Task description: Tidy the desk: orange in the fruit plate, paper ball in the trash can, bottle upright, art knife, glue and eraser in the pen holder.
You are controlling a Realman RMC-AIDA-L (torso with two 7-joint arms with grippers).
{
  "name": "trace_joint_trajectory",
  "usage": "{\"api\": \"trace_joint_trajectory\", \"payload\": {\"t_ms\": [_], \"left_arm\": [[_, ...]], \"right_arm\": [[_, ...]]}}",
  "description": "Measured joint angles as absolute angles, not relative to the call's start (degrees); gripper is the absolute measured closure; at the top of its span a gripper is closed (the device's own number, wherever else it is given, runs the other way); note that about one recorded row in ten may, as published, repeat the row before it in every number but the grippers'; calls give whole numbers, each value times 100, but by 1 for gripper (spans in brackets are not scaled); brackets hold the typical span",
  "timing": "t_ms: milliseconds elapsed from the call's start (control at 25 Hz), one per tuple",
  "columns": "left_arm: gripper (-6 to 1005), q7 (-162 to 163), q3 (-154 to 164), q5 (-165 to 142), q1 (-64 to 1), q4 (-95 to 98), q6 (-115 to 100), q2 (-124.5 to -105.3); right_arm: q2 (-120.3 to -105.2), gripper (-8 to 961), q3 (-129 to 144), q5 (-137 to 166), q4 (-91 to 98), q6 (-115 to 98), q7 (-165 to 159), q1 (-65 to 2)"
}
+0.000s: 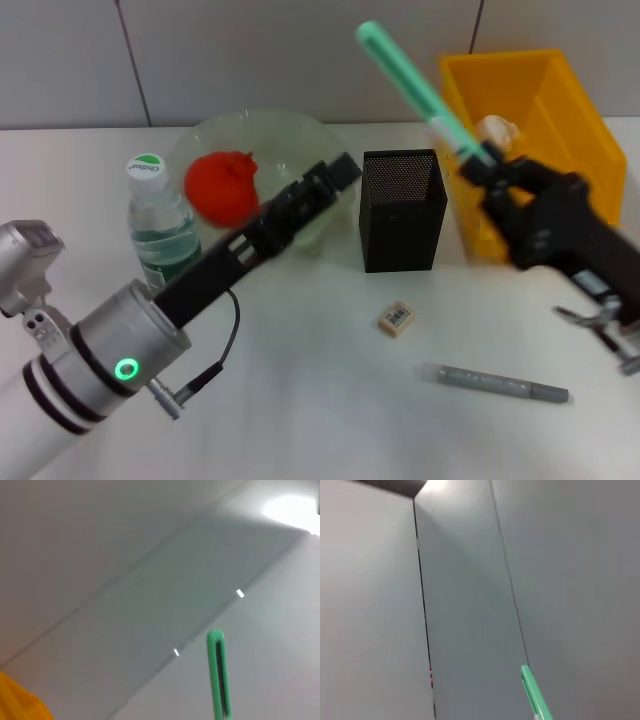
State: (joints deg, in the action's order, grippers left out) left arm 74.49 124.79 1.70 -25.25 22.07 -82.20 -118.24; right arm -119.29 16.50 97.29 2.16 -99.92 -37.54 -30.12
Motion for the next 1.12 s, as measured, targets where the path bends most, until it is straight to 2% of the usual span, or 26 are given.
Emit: {"api": "trace_joint_trajectory", "payload": {"t_ms": [200,280,360,520,640,720,960,1120], "left_arm": [[153,6761,12215,-586,-2702,1613,-8902,-11807],[153,6499,12201,-767,-2723,1522,-9015,-11752],[153,6231,12198,-991,-2731,1485,-9146,-11610],[153,5952,12175,-1287,-2704,1477,-9449,-11342],[153,5872,12143,-1416,-2692,1464,-9496,-11262],[153,5790,12048,-1508,-2704,1276,-9501,-11201],[153,5589,11977,-1538,-2721,1090,-9485,-11216],[154,5396,12004,-1595,-2749,968,-9459,-11247]], "right_arm": [[-11890,778,1659,9735,1370,-10483,-5353,-2806],[-11826,775,1719,9765,1843,-10582,-5965,-2763],[-11722,773,1832,9811,2390,-10639,-6627,-2726],[-11349,768,2232,10041,3350,-10656,-8058,-2716],[-10989,764,2489,10271,3879,-10685,-9153,-2828],[-10822,761,2579,10430,4314,-10691,-9861,-2942],[-10567,754,2893,11279,5883,-10717,-11669,-3494],[-10380,749,3399,12210,6244,-10727,-12491,-4186]]}}
